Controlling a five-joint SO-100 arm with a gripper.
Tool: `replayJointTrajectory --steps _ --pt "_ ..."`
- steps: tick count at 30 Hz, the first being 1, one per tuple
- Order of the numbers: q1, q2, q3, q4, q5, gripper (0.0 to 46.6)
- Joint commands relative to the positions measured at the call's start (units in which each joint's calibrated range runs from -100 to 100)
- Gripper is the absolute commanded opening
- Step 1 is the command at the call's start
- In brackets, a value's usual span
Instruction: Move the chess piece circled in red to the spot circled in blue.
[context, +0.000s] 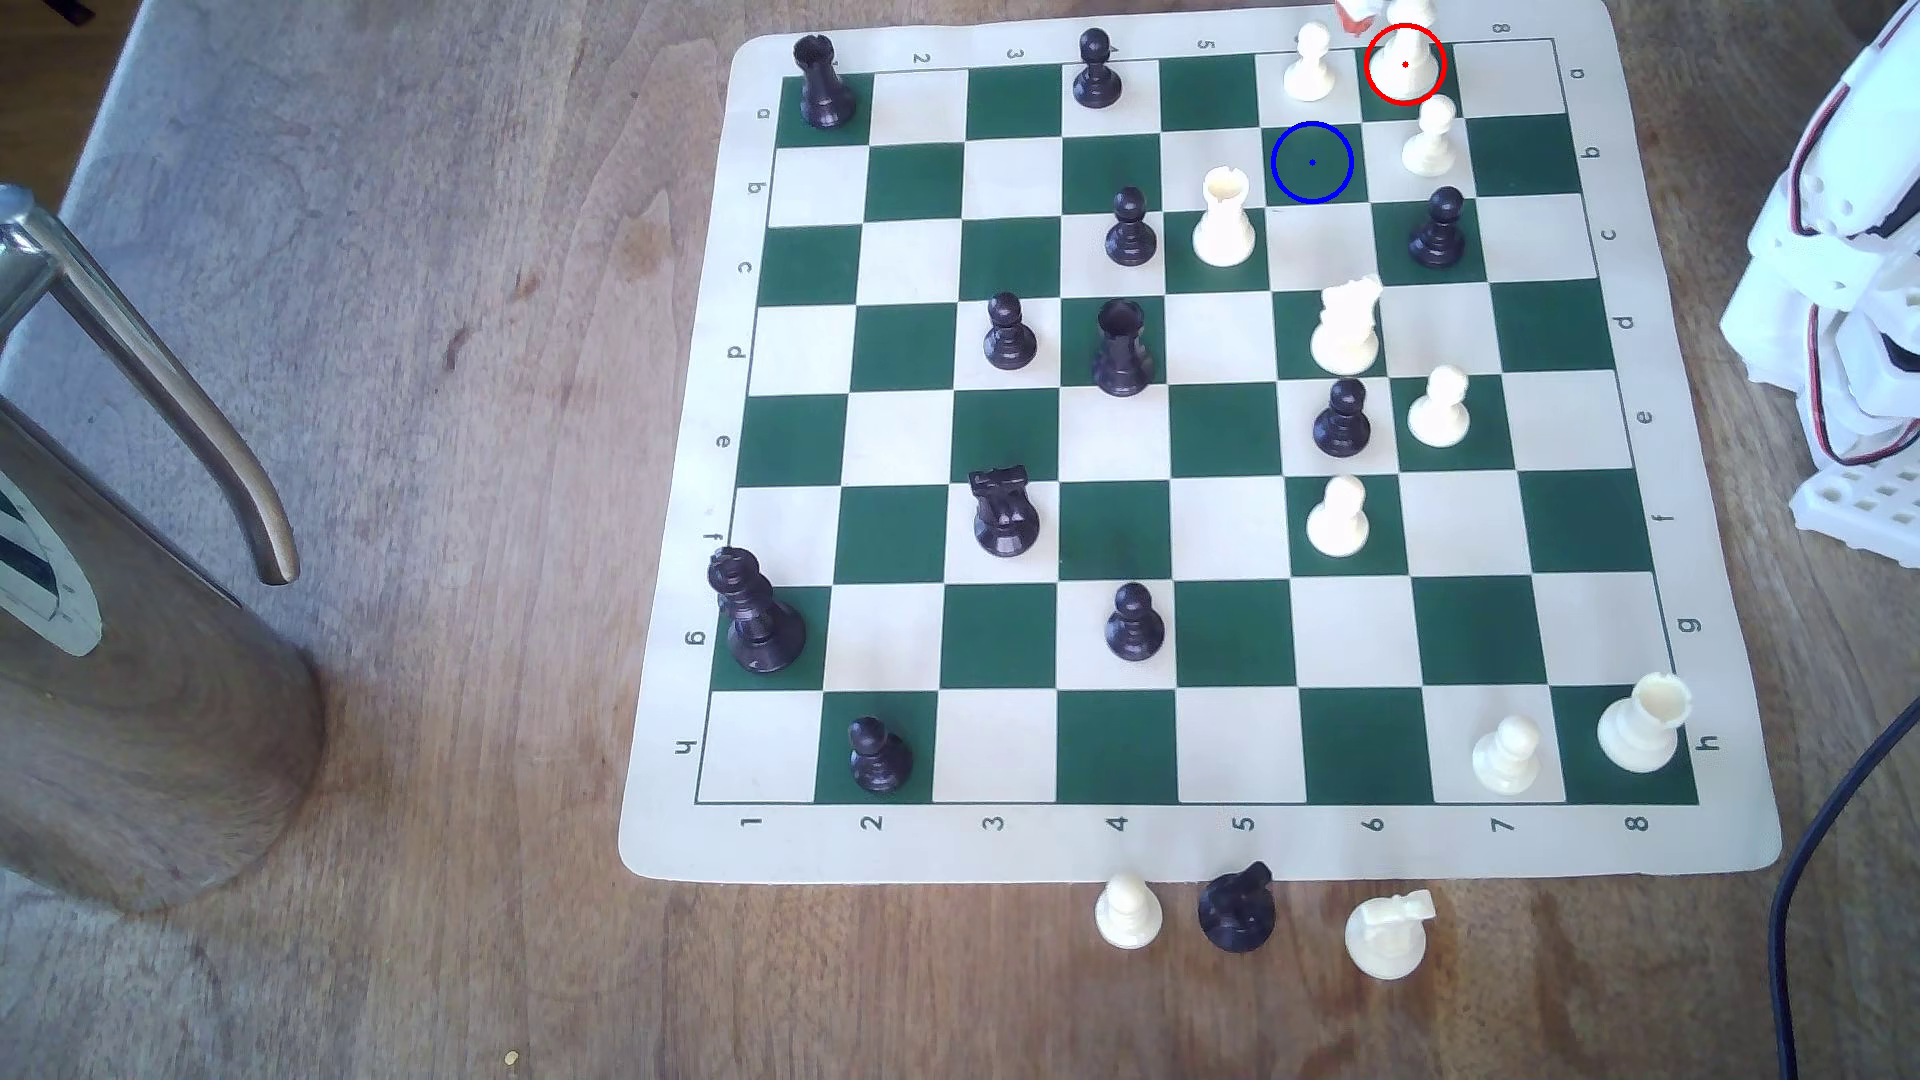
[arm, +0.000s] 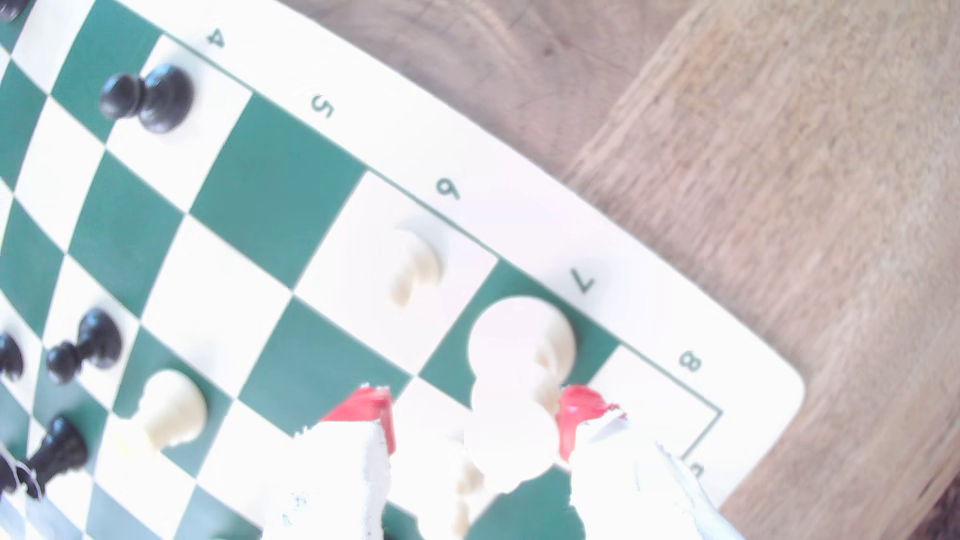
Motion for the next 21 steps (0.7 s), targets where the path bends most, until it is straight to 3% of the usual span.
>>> replayJointTrajectory --steps 1,12,21 --pt "-0.07 -0.41 -0.60 -0.95 0.10 16.3" --pt "-0.07 -0.24 0.58 -1.03 0.59 15.6" --pt "0.16 -0.24 0.67 -1.36 0.78 6.8"
